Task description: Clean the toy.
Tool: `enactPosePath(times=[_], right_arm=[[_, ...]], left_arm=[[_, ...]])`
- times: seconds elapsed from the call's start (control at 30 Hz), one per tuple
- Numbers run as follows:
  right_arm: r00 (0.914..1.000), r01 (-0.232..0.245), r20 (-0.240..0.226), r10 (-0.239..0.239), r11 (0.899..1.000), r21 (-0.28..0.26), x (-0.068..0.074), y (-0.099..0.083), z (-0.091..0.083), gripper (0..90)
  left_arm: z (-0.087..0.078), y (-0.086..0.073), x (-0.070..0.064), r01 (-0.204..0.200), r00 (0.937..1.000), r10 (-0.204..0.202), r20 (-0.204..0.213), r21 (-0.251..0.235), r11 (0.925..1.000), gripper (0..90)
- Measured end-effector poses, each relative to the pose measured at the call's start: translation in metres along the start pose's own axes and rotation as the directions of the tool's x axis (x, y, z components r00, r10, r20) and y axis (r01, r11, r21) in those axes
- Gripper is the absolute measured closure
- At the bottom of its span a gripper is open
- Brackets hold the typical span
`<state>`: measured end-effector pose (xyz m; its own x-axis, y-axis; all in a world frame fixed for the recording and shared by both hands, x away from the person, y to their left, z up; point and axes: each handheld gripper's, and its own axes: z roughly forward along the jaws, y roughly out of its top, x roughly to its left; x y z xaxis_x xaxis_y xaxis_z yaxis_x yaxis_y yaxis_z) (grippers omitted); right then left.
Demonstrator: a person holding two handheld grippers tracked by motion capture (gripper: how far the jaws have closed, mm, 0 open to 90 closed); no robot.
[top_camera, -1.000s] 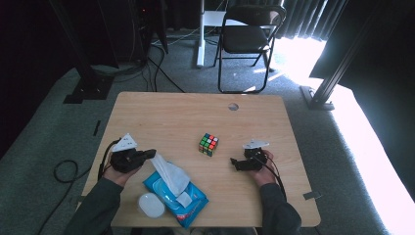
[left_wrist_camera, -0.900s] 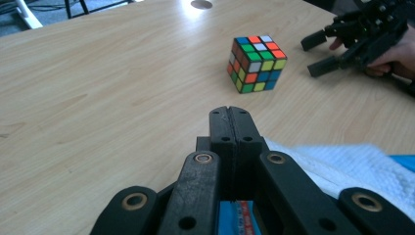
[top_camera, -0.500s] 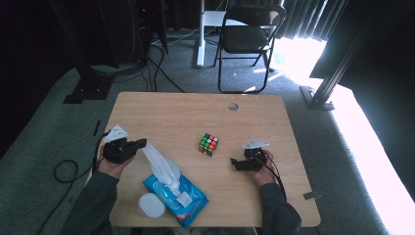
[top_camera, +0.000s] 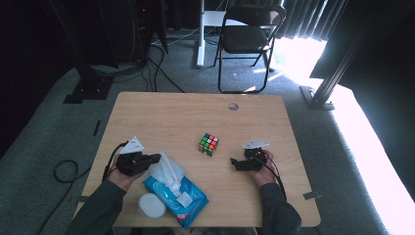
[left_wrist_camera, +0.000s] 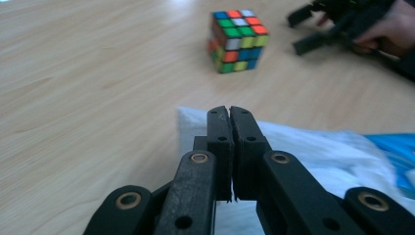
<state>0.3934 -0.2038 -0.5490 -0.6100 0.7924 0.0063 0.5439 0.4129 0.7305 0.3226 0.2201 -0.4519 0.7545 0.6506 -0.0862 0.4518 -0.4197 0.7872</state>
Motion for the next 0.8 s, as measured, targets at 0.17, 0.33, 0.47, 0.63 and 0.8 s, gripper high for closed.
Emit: enactPosePath(times=[0.17, 0.33, 0.47, 0.63, 0.8], right_arm=[[1.0000, 0.000, 0.000, 0.000, 1.000, 0.000, 0.000, 0.000, 0.000, 18.3], [1.0000, 0.000, 0.000, 0.000, 1.000, 0.000, 0.000, 0.000, 0.000, 18.3], [1.0000, 0.000, 0.000, 0.000, 1.000, 0.000, 0.000, 0.000, 0.000, 18.3], [1.0000, 0.000, 0.000, 0.000, 1.000, 0.000, 0.000, 0.000, 0.000, 18.3], [1.0000, 0.000, 0.000, 0.000, 1.000, 0.000, 0.000, 0.000, 0.000, 18.3]], left_arm=[[0.013, 0.001, -0.013, -0.050, 0.9975, 0.047, 0.052, 0.054, 0.9973, 83.8], [0.023, 0.001, -0.018, -0.058, 0.9931, 0.049, 0.107, 0.079, 0.9952, 63.7], [0.026, 0.002, -0.021, -0.055, 0.9932, 0.047, 0.106, 0.071, 0.9959, 49.4], [0.033, -0.001, -0.024, -0.072, 0.9935, 0.063, 0.095, 0.090, 0.9933, 39.9], [0.041, -0.004, -0.023, -0.069, 0.9949, 0.061, 0.080, 0.112, 0.9913, 38.1]])
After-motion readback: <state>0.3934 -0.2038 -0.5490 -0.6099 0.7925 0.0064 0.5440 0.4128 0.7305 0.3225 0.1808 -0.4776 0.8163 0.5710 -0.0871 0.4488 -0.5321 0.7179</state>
